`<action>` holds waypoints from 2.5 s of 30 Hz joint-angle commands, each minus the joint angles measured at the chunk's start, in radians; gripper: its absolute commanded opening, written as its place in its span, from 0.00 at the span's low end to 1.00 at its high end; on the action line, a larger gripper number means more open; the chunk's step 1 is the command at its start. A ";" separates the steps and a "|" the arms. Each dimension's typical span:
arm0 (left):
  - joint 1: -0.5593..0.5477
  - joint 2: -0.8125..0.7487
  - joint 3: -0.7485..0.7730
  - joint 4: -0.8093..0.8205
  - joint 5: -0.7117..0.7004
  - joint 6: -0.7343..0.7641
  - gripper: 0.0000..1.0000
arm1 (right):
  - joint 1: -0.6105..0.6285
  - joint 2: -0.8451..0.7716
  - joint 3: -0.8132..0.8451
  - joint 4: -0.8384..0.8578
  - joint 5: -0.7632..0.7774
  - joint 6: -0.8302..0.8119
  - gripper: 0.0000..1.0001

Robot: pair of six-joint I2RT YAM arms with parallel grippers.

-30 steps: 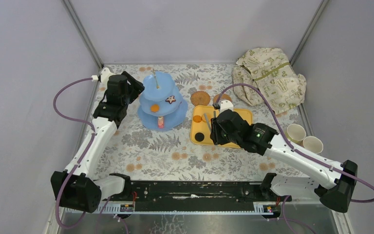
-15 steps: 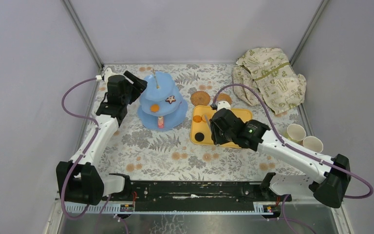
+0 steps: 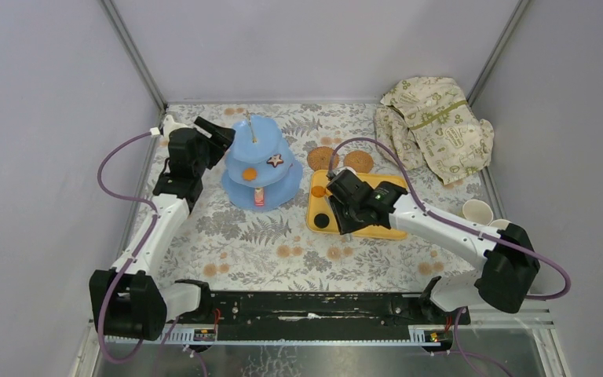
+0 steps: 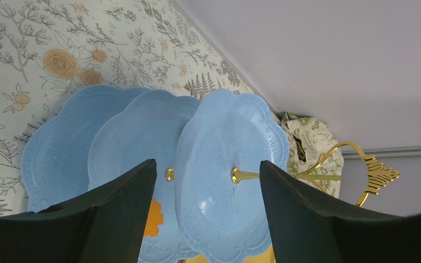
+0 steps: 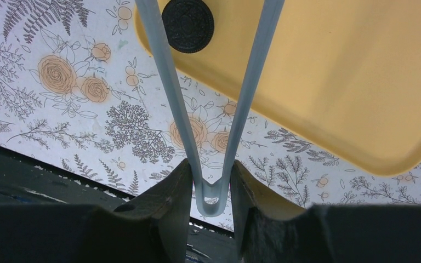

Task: Serve the afternoon tea
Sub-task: Pick up the desert from the tray.

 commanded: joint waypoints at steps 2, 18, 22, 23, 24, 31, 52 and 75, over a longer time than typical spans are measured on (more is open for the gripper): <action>0.008 0.024 -0.010 0.113 0.051 -0.007 0.75 | -0.016 0.023 0.061 -0.001 -0.032 -0.017 0.37; 0.030 0.117 -0.043 0.252 0.147 0.000 0.49 | -0.035 0.049 0.071 0.019 -0.037 -0.021 0.37; 0.036 0.126 -0.053 0.263 0.154 0.002 0.41 | -0.043 0.049 0.064 0.025 -0.040 -0.024 0.36; 0.037 0.124 -0.058 0.266 0.154 0.003 0.38 | -0.045 0.049 0.062 0.027 -0.041 -0.026 0.36; 0.038 0.123 -0.064 0.267 0.152 0.002 0.36 | -0.047 0.050 0.062 0.027 -0.042 -0.026 0.36; 0.044 0.084 -0.090 0.240 0.116 -0.019 0.24 | -0.057 0.054 0.071 0.026 -0.043 -0.031 0.36; 0.041 -0.003 -0.144 0.193 0.054 -0.147 0.30 | -0.080 0.088 0.101 0.018 -0.053 -0.052 0.36; 0.040 -0.243 -0.215 0.138 -0.066 -0.167 0.58 | -0.175 0.340 0.195 -0.040 -0.121 -0.115 0.37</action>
